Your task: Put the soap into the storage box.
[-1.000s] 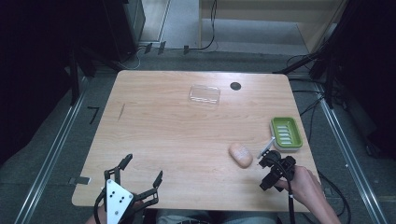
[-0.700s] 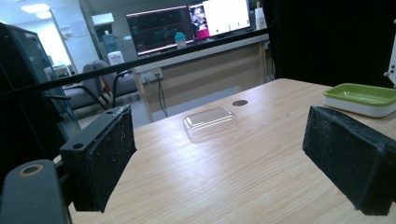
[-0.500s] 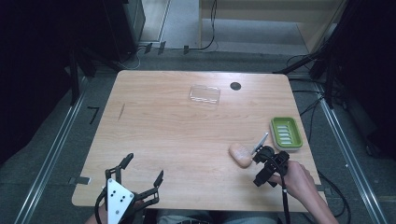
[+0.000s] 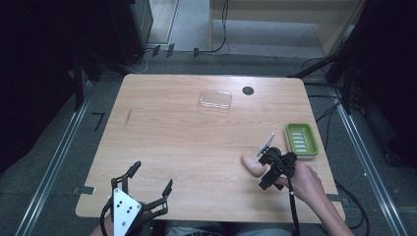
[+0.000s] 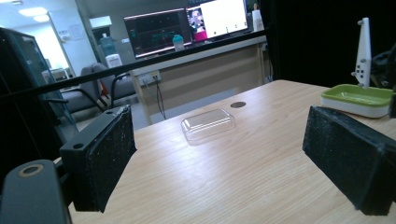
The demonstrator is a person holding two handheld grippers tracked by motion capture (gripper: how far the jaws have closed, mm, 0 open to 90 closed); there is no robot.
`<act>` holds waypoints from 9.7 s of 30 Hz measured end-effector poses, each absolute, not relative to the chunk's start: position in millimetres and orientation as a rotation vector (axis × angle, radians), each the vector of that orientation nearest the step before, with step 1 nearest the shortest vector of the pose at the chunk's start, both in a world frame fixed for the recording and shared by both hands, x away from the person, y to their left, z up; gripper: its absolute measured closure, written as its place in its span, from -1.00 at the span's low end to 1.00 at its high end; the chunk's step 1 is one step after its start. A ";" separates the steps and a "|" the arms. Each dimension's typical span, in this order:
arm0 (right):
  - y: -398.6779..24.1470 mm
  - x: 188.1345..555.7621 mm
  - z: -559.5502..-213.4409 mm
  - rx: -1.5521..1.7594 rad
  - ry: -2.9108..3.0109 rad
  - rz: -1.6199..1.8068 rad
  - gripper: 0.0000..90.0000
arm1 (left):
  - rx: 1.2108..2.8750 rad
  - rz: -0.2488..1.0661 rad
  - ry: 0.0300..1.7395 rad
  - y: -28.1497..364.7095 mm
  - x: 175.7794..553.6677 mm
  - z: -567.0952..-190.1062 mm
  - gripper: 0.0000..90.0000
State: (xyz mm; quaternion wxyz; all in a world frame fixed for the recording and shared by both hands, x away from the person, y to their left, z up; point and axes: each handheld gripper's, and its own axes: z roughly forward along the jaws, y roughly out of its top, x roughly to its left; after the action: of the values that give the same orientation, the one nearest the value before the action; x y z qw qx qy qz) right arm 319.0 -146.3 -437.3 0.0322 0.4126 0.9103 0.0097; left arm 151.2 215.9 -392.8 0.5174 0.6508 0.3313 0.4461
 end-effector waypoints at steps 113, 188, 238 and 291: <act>-104.5 378.9 -452.6 1.276 2.854 -0.013 -0.26 | 1.559 1.063 0.787 215.4 153.0 -392.9 -0.78; -182.1 376.8 -423.5 1.454 2.757 -0.023 -0.26 | 1.554 1.060 0.793 214.5 153.6 -392.8 -0.78; -235.0 386.7 -406.2 1.614 2.623 0.012 -0.25 | 1.562 1.063 0.789 213.9 153.7 -392.8 -0.78; -256.3 426.3 -404.9 1.764 2.559 0.042 -0.25 | 1.583 1.062 0.790 211.6 155.5 -393.0 -0.78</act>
State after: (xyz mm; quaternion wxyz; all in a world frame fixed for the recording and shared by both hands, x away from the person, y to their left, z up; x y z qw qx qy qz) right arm 426.3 -256.3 -404.9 0.0165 0.5674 0.8232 0.0134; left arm 155.5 211.6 -393.0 0.5134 0.6583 0.3287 0.4416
